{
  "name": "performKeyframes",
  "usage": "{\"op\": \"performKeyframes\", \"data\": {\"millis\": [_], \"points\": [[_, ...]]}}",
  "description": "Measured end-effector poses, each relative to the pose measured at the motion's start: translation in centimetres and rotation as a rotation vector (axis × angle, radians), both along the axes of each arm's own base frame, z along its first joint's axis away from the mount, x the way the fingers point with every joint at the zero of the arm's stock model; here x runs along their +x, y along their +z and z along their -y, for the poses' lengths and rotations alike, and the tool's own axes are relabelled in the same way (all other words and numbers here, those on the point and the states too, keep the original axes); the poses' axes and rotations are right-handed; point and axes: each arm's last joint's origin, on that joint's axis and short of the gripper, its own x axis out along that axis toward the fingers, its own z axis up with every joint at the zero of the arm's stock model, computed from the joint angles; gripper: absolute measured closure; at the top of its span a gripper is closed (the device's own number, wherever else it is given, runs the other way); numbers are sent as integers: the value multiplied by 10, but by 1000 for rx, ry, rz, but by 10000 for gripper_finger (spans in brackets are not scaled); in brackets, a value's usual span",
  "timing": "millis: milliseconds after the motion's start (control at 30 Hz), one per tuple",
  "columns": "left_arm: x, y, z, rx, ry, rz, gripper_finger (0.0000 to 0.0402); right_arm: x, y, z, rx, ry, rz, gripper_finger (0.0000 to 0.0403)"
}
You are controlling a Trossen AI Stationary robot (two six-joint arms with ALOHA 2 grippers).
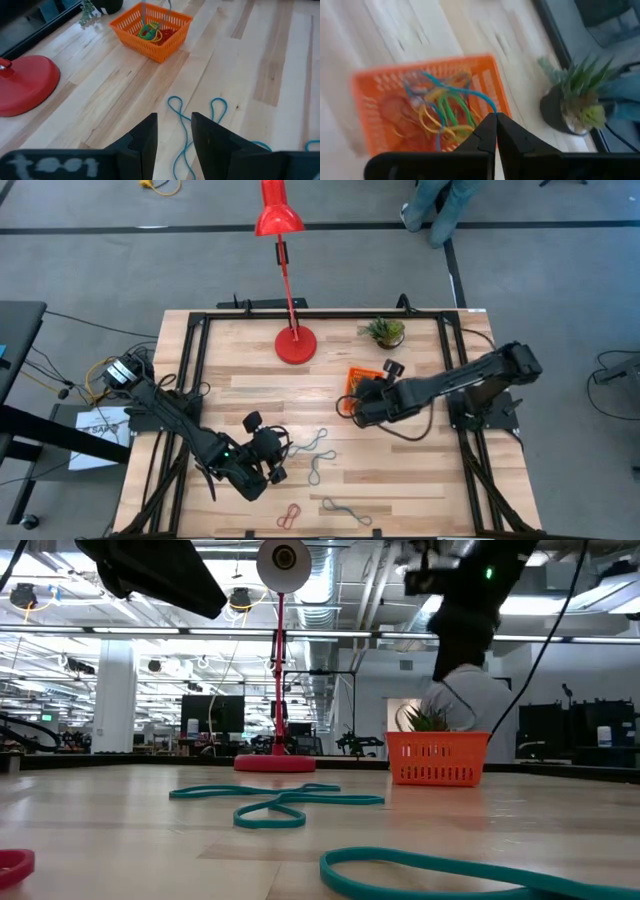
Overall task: Pick and place items into bin
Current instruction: Put the middle right blue rubberband into the orange basket, then put the top blue rubberband into the orange basket
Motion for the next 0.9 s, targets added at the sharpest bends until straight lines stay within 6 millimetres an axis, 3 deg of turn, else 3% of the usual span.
{"op": "performKeyframes", "data": {"millis": [233, 400, 667, 900], "points": [[-1, -1, -1, 11, -2, -11, 291, 13, -33, 5, -21, -25, -123, 363], [-1, -1, -1, 13, -2, -15, 291, 17, -41, 6, -23, -29, -160, 338], [-1, -1, -1, 7, -8, -27, 291, 26, -13, -4, 33, 40, -111, 326], [0, -8, 3, -65, -22, -54, 291, 37, 14, -45, 235, 275, 25, 326]]}}
